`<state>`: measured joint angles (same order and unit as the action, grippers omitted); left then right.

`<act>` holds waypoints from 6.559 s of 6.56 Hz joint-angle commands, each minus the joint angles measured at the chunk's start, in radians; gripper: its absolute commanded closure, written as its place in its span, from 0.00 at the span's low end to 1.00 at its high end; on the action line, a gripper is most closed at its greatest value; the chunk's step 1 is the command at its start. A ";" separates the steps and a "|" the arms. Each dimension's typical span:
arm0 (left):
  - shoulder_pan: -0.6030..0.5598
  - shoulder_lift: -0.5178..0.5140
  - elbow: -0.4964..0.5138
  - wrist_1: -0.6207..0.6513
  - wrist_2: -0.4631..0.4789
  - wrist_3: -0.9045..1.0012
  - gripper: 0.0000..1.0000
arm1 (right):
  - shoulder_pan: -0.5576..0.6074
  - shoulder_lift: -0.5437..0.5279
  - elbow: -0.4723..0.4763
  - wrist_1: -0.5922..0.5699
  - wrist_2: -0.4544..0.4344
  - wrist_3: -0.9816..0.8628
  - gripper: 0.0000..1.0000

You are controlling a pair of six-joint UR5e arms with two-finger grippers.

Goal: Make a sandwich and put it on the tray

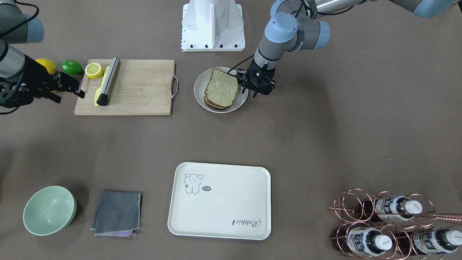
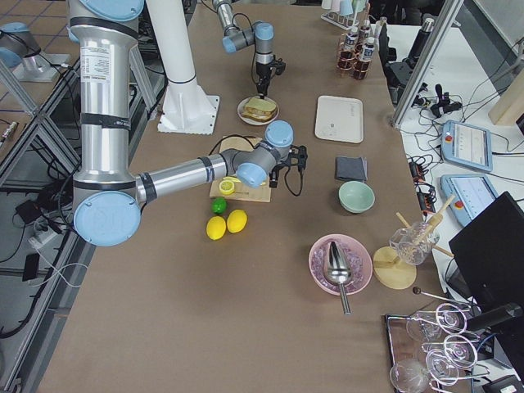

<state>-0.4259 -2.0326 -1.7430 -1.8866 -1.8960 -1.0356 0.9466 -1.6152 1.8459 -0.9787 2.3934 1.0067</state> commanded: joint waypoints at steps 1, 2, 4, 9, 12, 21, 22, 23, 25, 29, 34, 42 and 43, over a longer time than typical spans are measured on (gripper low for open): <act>0.006 0.000 0.010 -0.025 0.000 -0.009 0.58 | 0.001 0.000 0.001 0.002 0.001 0.001 0.01; 0.006 0.000 0.014 -0.025 0.000 -0.009 0.60 | 0.001 0.000 0.001 0.002 0.001 0.001 0.01; 0.006 0.000 0.014 -0.025 0.000 -0.011 0.66 | 0.001 0.000 0.006 0.002 0.003 0.006 0.01; 0.004 0.008 0.008 -0.085 -0.008 -0.145 1.00 | 0.026 0.003 0.009 0.000 0.038 0.012 0.00; -0.036 0.000 0.003 -0.112 -0.017 -0.247 1.00 | 0.018 0.004 0.006 0.000 0.032 0.012 0.00; -0.374 -0.367 0.499 -0.151 -0.263 -0.186 1.00 | 0.046 -0.069 0.096 0.002 0.036 0.012 0.01; -0.433 -0.391 0.572 -0.154 -0.334 -0.122 1.00 | 0.047 -0.065 0.093 0.000 0.036 0.012 0.00; -0.467 -0.405 0.653 -0.164 -0.363 -0.077 1.00 | 0.050 -0.063 0.095 0.000 0.036 0.012 0.01; -0.467 -0.486 0.848 -0.264 -0.359 -0.086 1.00 | 0.061 -0.061 0.095 0.000 0.036 0.012 0.01; -0.438 -0.569 0.971 -0.339 -0.344 -0.124 1.00 | 0.074 -0.058 0.092 -0.002 0.041 0.012 0.01; -0.409 -0.569 1.004 -0.401 -0.290 -0.165 1.00 | 0.069 -0.057 0.098 -0.002 0.043 0.012 0.01; -0.413 -0.012 0.005 0.075 -0.268 -0.263 0.04 | 0.058 -0.071 0.104 -0.003 0.043 -0.006 0.00; -0.421 0.026 -0.094 0.175 -0.267 -0.177 0.04 | 0.060 -0.071 0.087 -0.005 0.024 -0.064 0.00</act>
<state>-0.8384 -2.0774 -1.6883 -1.8345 -2.1662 -1.2895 1.0048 -1.6846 1.9469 -0.9819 2.4352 0.9880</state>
